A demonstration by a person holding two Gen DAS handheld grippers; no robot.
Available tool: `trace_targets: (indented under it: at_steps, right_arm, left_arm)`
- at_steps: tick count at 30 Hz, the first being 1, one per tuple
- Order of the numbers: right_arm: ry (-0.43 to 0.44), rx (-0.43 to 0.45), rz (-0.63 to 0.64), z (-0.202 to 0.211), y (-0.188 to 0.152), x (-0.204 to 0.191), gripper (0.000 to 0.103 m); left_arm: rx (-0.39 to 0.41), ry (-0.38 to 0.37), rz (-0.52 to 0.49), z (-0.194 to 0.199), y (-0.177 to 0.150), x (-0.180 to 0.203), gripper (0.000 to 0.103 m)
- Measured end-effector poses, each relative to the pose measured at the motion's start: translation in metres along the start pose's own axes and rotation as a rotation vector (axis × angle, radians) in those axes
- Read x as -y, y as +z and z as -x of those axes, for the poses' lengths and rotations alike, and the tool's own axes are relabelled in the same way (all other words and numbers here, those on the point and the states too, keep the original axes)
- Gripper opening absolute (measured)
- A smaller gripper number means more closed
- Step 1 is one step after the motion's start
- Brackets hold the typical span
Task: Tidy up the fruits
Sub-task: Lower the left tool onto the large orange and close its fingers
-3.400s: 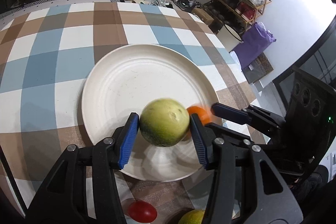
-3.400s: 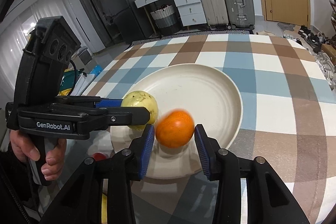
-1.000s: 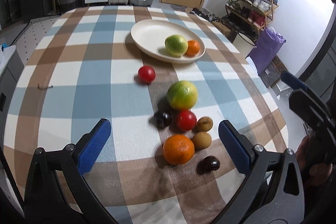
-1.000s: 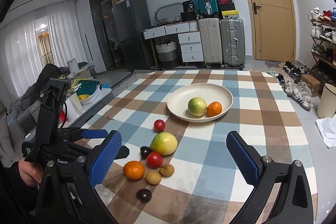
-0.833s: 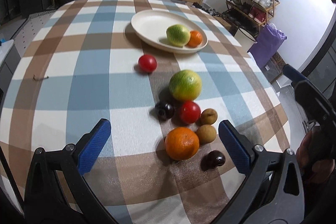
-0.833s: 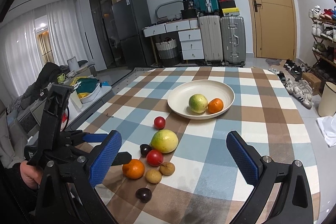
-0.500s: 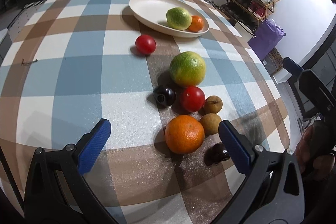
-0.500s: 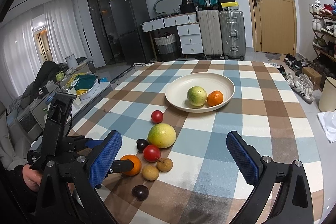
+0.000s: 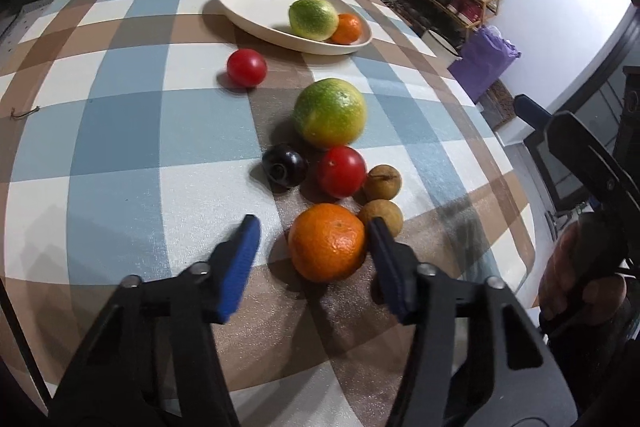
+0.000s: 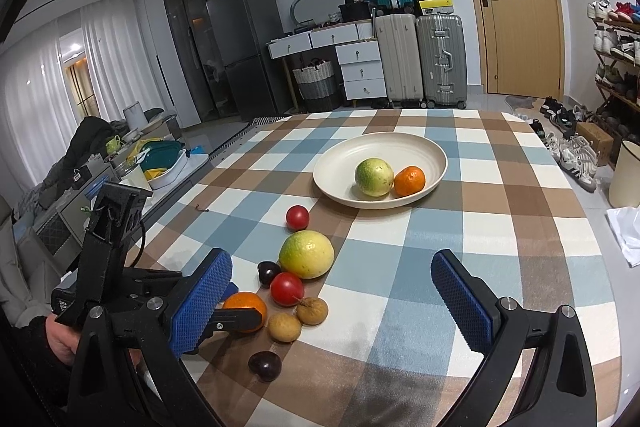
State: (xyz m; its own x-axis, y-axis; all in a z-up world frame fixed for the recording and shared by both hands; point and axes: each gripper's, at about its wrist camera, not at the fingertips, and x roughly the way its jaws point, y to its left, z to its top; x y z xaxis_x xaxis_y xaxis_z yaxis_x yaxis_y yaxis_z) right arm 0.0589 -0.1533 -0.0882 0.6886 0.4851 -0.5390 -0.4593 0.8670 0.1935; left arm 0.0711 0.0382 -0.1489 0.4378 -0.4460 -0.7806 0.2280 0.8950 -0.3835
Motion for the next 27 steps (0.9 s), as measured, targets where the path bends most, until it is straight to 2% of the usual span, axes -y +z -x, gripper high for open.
trace_targets:
  at_steps: [1,2,27]
  right_arm:
    - [0.000,0.000,0.000,0.000,0.000,0.000,0.102]
    - [0.000,0.000,0.000,0.000,0.000,0.000,0.102]
    - [0.028,-0.036,-0.024,-0.012,0.002,-0.001,0.102]
  left_arm:
    - [-0.005,-0.034,0.011,0.000,0.000,-0.001,0.038]
    - [-0.005,-0.045,0.014,0.000,0.000,-0.001,0.037]
    - [0.059,-0.015,0.030,0.028,-0.002,-0.018,0.036]
